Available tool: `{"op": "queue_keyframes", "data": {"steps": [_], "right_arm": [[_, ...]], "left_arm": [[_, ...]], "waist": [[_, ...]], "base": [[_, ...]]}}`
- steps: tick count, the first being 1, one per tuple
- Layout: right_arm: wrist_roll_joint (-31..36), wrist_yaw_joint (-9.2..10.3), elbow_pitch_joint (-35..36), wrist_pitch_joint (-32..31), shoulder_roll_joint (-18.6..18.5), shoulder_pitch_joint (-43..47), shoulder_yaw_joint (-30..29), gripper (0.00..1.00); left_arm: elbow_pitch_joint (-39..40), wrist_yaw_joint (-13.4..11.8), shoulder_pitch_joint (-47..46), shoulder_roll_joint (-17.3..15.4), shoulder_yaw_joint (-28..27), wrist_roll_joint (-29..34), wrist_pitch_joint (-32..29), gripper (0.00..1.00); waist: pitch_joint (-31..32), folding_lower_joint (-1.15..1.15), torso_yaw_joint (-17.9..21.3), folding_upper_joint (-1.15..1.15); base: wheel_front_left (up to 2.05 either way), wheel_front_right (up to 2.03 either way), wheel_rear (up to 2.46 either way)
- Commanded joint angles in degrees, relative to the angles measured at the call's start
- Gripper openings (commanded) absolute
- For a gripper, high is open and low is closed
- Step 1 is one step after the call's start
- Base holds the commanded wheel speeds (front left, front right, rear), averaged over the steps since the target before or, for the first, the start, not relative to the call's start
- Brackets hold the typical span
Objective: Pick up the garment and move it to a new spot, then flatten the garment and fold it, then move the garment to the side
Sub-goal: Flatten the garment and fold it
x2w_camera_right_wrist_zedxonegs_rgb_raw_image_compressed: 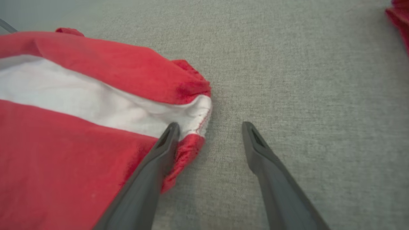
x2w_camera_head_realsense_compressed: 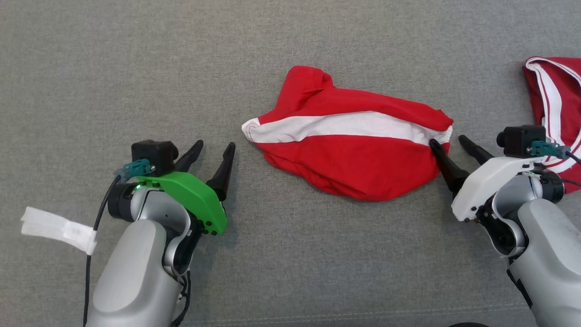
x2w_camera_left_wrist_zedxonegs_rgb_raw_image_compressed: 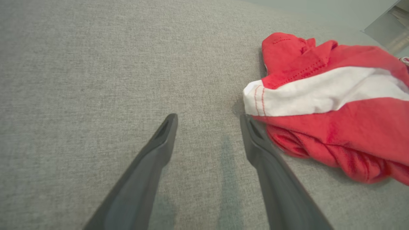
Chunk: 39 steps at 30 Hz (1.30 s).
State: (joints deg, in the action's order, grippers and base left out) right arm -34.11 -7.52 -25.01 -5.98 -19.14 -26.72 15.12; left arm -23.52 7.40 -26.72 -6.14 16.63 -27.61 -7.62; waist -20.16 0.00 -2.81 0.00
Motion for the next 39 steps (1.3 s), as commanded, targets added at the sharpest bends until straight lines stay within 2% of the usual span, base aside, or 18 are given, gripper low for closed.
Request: {"op": "queue_keyframes", "data": {"steps": [1, 8, 9, 11, 13, 14, 16, 18, 24, 27, 32, 35, 39], "right_arm": [[-1.0, 0.06, -0.5, -0.1, -0.7, -0.7, 1.1, 1.0], [-4.9, 0.05, -1.7, 1.5, -2.4, -2.2, 6.0, 1.0], [-5.3, 0.06, -1.9, 1.6, -2.7, -2.4, 6.5, 0.93], [-6.0, 0.05, -2.2, 1.8, -3.1, -2.9, 7.7, 0.44], [-6.5, 0.03, -2.3, 2.3, -3.5, -3.4, 8.6, 0.36], [-6.5, 0.03, -2.3, 2.3, -3.5, -3.4, 8.6, 0.36], [-7.1, 0.03, -2.5, 2.3, -3.9, -3.7, 9.6, 0.22], [-7.7, 0.04, -2.6, 2.6, -4.4, -3.9, 10.3, 0.15], [-9.4, 0.07, -3.1, 3.3, -5.3, -4.5, 12.1, 0.1], [-10.0, 0.08, -3.3, 3.6, -5.7, -4.8, 13.0, 0.01], [-10.7, 0.08, -3.7, 4.2, -6.2, -5.1, 14.2, 0.0], [-11.1, 0.09, -4.0, 4.4, -6.5, -5.2, 14.9, 0.0], [-11.7, 0.09, -4.3, 4.8, -6.7, -5.2, 15.7, 0.0]], "left_arm": [[-0.3, 0.2, -1.6, 0.0, 0.5, -0.3, -0.3, 1.0], [-0.5, 0.2, -4.7, 0.8, 3.3, -3.4, -0.3, 1.0], [-0.4, 0.2, -5.0, 0.8, 3.8, -3.8, -0.4, 1.0], [-0.6, 0.2, -5.5, 0.8, 4.8, -4.7, -0.9, 1.0], [-0.8, 0.2, -5.9, 0.6, 5.3, -5.3, -1.1, 1.0], [-0.8, 0.2, -5.9, 0.6, 5.3, -5.3, -1.1, 1.0], [-1.0, 0.2, -6.2, 0.5, 5.7, -5.9, -1.3, 1.0], [-1.2, 0.2, -6.2, 0.3, 6.2, -6.4, -1.7, 1.0], [-2.8, 0.2, -6.6, -0.1, 6.7, -7.5, -1.8, 1.0], [-4.7, 0.0, -7.4, -0.3, 6.7, -7.5, -2.1, 1.0], [-7.2, 0.1, -9.1, 0.6, 6.5, -9.4, -2.1, 1.0], [-7.9, 0.1, -9.8, 1.2, 6.3, -12.1, -2.9, 1.0], [-6.1, 0.1, -9.9, 2.0, 6.1, -19.5, -5.6, 1.0]], "waist": [[-0.6, 0.0, -0.6, 0.0], [-1.5, 0.0, -0.7, 0.0], [-1.6, 0.0, -0.7, 0.0], [-1.7, 0.0, -0.6, 0.0], [-1.6, 0.0, -0.4, 0.0], [-1.6, 0.0, -0.4, 0.0], [-1.5, 0.0, -0.2, 0.0], [-1.4, 0.0, 0.0, 0.0], [-1.4, 0.0, 0.6, 0.0], [-1.5, 0.0, 0.8, 0.0], [-1.4, 0.0, 1.3, 0.0], [-1.3, 0.0, 1.6, 0.0], [-1.1, 0.0, 2.0, 0.0]], "base": [[0.0, 0.0, 0.0], [0.0, 0.0, 0.0], [0.0, 0.0, 0.0], [0.0, 0.0, 0.0], [0.0, 0.0, 0.0], [0.0, 0.0, 0.0], [0.0, 0.0, 0.0], [0.0, 0.0, 0.0], [0.0, 0.0, 0.0], [0.0, 0.0, 0.0], [0.0, 0.0, 0.0], [0.0, 0.0, 0.0], [0.0, 0.0, 0.0]]}}
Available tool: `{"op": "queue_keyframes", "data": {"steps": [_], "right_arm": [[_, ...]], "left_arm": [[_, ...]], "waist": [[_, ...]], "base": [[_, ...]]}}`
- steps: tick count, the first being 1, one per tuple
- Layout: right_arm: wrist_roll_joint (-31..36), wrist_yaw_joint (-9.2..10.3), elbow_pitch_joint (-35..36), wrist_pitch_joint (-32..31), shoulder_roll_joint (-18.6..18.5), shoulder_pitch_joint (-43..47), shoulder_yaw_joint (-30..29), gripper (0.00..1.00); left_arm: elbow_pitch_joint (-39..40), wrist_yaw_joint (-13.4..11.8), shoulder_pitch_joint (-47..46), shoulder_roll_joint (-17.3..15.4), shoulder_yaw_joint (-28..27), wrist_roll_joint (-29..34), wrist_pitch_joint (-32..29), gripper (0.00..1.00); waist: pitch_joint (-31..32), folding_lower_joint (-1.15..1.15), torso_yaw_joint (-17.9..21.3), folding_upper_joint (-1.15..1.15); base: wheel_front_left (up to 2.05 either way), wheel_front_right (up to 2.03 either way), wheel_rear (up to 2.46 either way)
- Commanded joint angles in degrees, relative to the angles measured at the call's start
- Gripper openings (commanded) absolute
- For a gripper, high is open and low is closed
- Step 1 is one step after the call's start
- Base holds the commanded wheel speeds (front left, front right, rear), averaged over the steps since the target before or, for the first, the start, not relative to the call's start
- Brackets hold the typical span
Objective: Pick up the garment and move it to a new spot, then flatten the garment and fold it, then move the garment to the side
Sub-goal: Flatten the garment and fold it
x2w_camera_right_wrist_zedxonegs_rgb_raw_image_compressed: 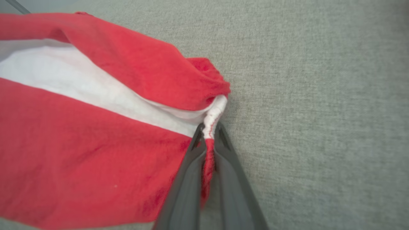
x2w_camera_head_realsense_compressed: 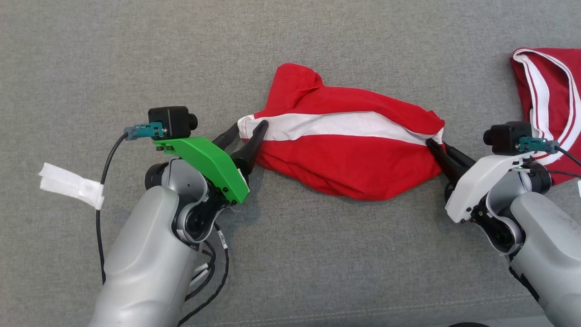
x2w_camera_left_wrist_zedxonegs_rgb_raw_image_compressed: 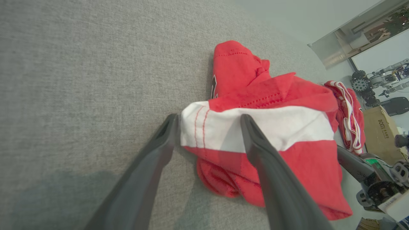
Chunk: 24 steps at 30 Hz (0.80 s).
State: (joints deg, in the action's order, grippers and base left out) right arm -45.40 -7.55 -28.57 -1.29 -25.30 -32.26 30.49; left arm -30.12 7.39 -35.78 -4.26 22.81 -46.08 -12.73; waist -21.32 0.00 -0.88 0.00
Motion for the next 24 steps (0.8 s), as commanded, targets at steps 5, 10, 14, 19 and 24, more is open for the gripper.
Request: {"op": "queue_keyframes", "data": {"steps": [5, 10, 14, 19, 24], "right_arm": [[-0.9, 0.12, -1.1, 0.4, -0.9, 0.1, 0.9, 0.0], [-1.4, 0.12, -1.6, 0.9, -0.8, -0.1, 1.7, 0.0], [-1.7, 0.12, -1.8, 1.5, -1.0, 0.0, 2.1, 0.0], [-2.0, 0.11, -1.1, 2.5, -1.5, -0.2, 2.4, 0.0], [-2.9, 0.1, 5.2, 4.0, -4.7, 0.3, 0.2, 0.0]], "left_arm": [[1.8, 0.2, -1.0, -1.5, 0.9, -4.7, -2.5, 1.0], [1.2, 0.2, -1.4, -1.7, 2.5, -5.0, -1.7, 0.0], [1.7, 0.2, -0.8, -2.4, 4.2, -6.3, -2.1, 0.0], [2.4, 0.2, -0.6, -3.5, 5.3, -5.8, -0.4, 0.0], [9.6, 0.2, -0.3, -6.1, 6.3, -5.5, 1.6, 0.0]], "waist": [[0.0, 0.0, 0.2, 0.0], [0.2, 0.0, 0.5, 0.0], [0.5, 0.0, 0.7, 0.0], [1.3, 0.0, 0.7, 0.0], [2.4, 0.0, 0.5, 0.0]], "base": [[0.0, 0.0, 0.0], [0.0, 0.0, 0.0], [0.0, 0.0, 0.0], [0.0, 0.0, 0.0], [0.0, 0.0, 0.0]]}}
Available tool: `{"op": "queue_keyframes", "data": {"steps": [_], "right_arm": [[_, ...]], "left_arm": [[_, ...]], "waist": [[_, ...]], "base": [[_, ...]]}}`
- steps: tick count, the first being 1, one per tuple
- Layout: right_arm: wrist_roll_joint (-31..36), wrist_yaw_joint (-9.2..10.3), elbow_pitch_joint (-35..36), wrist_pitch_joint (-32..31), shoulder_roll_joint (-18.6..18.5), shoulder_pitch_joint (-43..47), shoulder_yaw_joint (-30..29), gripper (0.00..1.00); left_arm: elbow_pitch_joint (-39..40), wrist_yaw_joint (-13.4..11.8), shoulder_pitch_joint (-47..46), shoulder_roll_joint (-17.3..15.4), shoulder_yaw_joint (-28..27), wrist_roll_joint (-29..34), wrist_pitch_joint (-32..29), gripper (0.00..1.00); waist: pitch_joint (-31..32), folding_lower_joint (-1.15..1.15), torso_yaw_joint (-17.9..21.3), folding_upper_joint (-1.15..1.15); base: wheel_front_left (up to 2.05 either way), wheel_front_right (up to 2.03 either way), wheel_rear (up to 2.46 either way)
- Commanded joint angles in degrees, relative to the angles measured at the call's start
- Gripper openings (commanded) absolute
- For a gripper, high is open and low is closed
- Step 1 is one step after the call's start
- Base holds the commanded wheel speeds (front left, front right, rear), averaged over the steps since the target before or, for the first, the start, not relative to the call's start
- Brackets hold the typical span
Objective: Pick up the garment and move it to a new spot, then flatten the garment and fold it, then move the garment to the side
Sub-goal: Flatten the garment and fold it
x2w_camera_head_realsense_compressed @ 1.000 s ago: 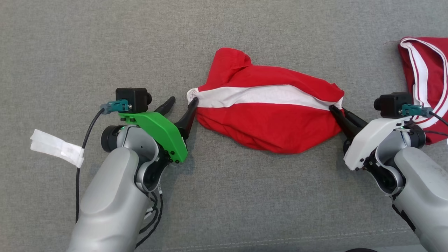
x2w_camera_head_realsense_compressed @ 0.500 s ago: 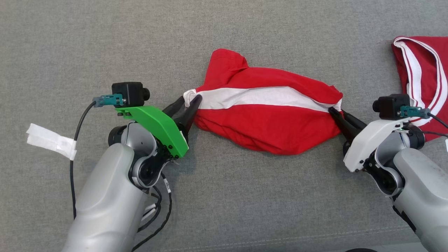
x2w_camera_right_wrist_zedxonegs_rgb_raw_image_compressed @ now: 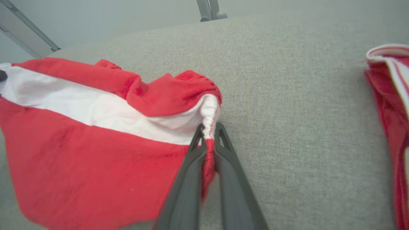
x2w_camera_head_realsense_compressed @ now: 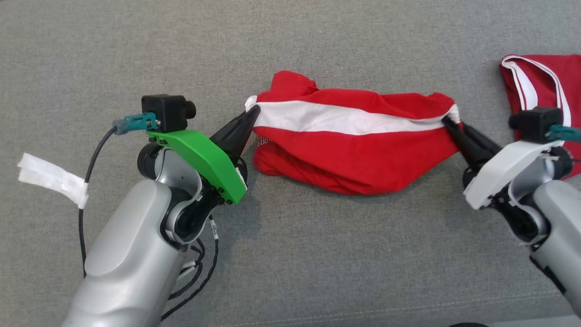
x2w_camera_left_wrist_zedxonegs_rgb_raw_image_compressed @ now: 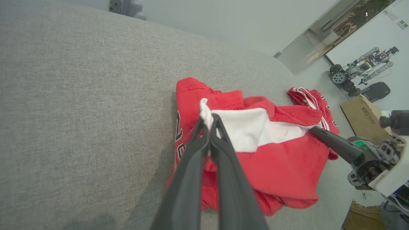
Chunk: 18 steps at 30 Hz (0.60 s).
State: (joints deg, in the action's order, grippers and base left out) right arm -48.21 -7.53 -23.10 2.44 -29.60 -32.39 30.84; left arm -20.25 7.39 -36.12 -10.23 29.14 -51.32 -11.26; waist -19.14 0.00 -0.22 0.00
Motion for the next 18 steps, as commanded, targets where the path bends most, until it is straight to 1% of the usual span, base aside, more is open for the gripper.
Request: {"op": "queue_keyframes", "data": {"steps": [1, 4, 6, 8, 10, 12, 13, 14, 15, 16, 18], "right_arm": [[-0.6, 0.08, 1.8, 0.1, -1.6, 0.7, -1.1, 0.0], [-1.3, 0.07, 9.7, -2.7, -5.8, 0.7, -4.4, 0.0], [-1.5, 0.07, 14.7, -6.0, -8.1, -1.3, -7.3, 0.0], [-1.8, 0.07, 18.3, -10.2, -8.9, -4.7, -10.4, 0.0], [-0.6, 0.07, 19.7, -14.2, -7.8, -9.9, -13.6, 0.0], [2.3, 0.09, 17.8, -17.2, -4.9, -16.6, -16.4, 0.0], [4.8, 0.09, 16.2, -17.6, -2.8, -21.1, -18.2, 0.0], [7.4, 0.11, 14.1, -17.9, -0.3, -25.1, -19.3, 0.0], [10.7, 0.14, 11.4, -16.7, 3.0, -29.8, -21.2, 0.0], [14.3, 0.16, 8.6, -14.7, 6.4, -34.4, -23.5, 0.0], [21.5, 0.17, 2.1, -8.8, 14.3, -42.5, -29.0, 0.0]], "left_arm": [[2.2, 0.2, 0.2, -1.1, 0.1, -0.5, -0.5, 0.0], [10.5, 0.2, -0.9, -4.2, 0.1, -1.4, -4.0, 0.0], [15.0, -0.7, -3.5, -5.9, -0.7, -2.1, -7.4, 0.0], [17.4, -2.1, -7.6, -8.0, -2.3, -2.2, -10.4, 0.0], [16.9, -3.7, -13.1, -9.0, -4.0, -1.6, -12.6, 0.0], [14.2, -5.1, -20.4, -9.8, -5.8, 0.5, -13.0, 0.0], [12.4, -6.2, -24.6, -9.4, -7.3, 1.2, -11.6, 0.0], [10.0, -7.0, -28.4, -9.4, -8.4, 3.3, -9.6, 0.0], [7.3, -7.7, -32.2, -9.5, -9.1, 5.6, -7.3, 0.0], [4.7, -8.3, -35.6, -8.6, -10.1, 6.5, -4.1, 0.0], [-1.0, -8.5, -41.7, -7.3, -11.9, 8.8, 2.4, 0.0]], "waist": [[0.4, 0.0, -0.4, 0.0], [0.1, 0.0, -0.7, 0.0], [-0.8, 0.0, -0.7, 0.0], [-2.5, 0.0, -0.8, 0.0], [-4.5, 0.0, -0.8, 0.0], [-6.9, 0.0, -0.7, 0.0], [-8.3, 0.0, -0.5, 0.0], [-9.4, 0.0, -0.4, 0.0], [-10.7, 0.0, 0.0, 0.0], [-12.0, 0.0, 0.3, 0.0], [-14.4, 0.0, 1.3, 0.0]], "base": [[0.0, 0.0, 0.0], [0.0, 0.0, 0.0], [0.0, 0.0, 0.0], [0.0, 0.0, 0.0], [0.0, 0.0, 0.0], [0.0, 0.0, 0.0], [0.0, 0.0, 0.0], [0.0, 0.0, 0.0], [0.0, 0.0, 0.0], [0.0, 0.0, 0.0], [0.0, 0.0, 0.0]]}}
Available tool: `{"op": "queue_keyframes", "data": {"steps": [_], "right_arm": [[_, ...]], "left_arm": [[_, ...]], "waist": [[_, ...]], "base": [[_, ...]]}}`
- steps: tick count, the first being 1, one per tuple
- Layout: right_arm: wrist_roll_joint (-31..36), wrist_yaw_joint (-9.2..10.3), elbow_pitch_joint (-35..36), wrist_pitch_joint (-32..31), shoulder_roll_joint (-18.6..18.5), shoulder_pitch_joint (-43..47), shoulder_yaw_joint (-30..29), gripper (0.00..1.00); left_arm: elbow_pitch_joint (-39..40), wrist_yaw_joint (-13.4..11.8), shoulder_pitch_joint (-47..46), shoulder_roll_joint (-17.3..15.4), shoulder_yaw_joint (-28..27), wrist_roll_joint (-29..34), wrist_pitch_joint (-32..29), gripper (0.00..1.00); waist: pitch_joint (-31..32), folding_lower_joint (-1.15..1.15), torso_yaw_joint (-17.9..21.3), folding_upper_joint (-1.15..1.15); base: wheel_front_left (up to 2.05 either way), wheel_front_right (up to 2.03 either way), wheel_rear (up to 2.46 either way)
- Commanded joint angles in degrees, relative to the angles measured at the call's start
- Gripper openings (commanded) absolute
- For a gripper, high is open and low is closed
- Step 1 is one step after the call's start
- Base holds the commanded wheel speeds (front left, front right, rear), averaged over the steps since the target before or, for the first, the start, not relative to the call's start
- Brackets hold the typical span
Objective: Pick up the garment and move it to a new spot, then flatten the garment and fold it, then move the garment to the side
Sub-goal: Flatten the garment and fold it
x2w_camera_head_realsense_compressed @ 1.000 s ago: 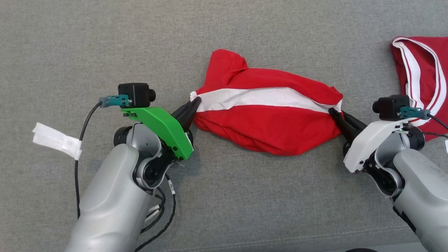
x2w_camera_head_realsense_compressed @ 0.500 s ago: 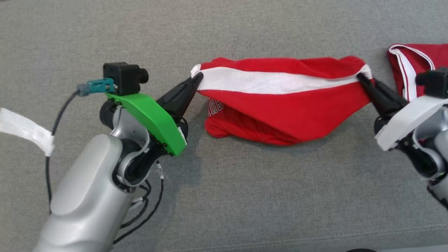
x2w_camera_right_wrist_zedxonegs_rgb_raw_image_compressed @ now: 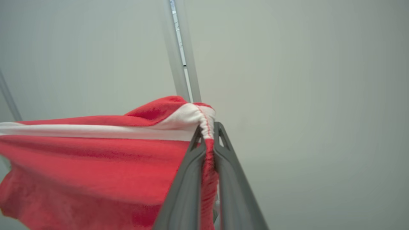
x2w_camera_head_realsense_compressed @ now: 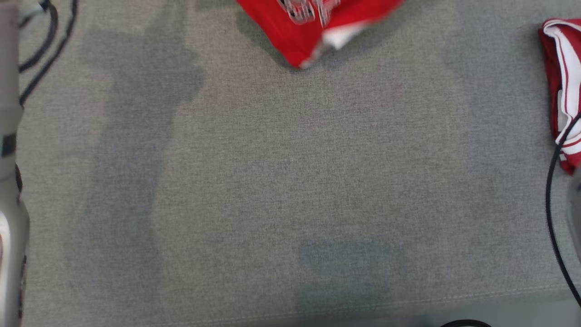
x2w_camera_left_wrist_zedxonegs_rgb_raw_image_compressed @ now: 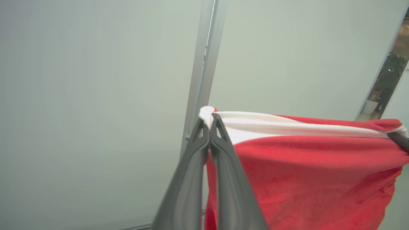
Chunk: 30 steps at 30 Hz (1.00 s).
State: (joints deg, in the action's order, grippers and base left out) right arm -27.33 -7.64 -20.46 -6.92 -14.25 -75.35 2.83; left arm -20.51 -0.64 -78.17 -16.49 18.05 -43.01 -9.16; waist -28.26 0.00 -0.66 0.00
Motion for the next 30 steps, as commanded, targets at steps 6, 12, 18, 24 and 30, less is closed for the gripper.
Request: {"op": "queue_keyframes", "data": {"steps": [6, 12, 18, 24, 30], "right_arm": [[17.4, 0.42, -15.2, 18.4, 9.8, -12.9, -10.0, 0.0], [18.3, 0.22, -23.5, 22.1, 11.0, -3.7, 1.0, 0.0], [10.9, 0.2, -16.7, 22.1, 4.7, 15.2, 14.0, 0.0], [4.6, 0.26, -6.1, 22.1, -4.3, 28.6, 17.9, 0.0], [5.4, 0.29, 6.6, 22.0, -12.5, 41.9, 21.5, 0.0]], "left_arm": [[-14.1, 4.0, -10.7, -0.2, -1.3, 6.0, 19.3, 0.0], [-22.5, 8.0, -2.2, 0.0, 3.8, 5.6, 23.8, 0.0], [-14.2, 8.1, 15.5, -3.3, 8.9, -1.3, 24.4, 0.0], [-2.7, 8.0, 29.2, -7.6, 7.1, -2.4, 24.4, 0.0], [6.8, 7.9, 46.4, -8.3, 1.2, -1.4, 24.4, 0.0]], "waist": [[-10.5, 0.0, 2.5, 0.0], [-11.0, 0.0, 2.6, 0.0], [-10.0, 0.0, 1.9, 0.0], [-8.0, 0.0, 1.1, 0.0], [-2.1, 0.0, 0.5, 0.0]], "base": [[0.0, 0.0, 0.0], [0.0, 0.0, 0.0], [0.0, 0.0, 0.0], [0.0, 0.0, 0.0], [0.0, 0.0, 0.0]]}}
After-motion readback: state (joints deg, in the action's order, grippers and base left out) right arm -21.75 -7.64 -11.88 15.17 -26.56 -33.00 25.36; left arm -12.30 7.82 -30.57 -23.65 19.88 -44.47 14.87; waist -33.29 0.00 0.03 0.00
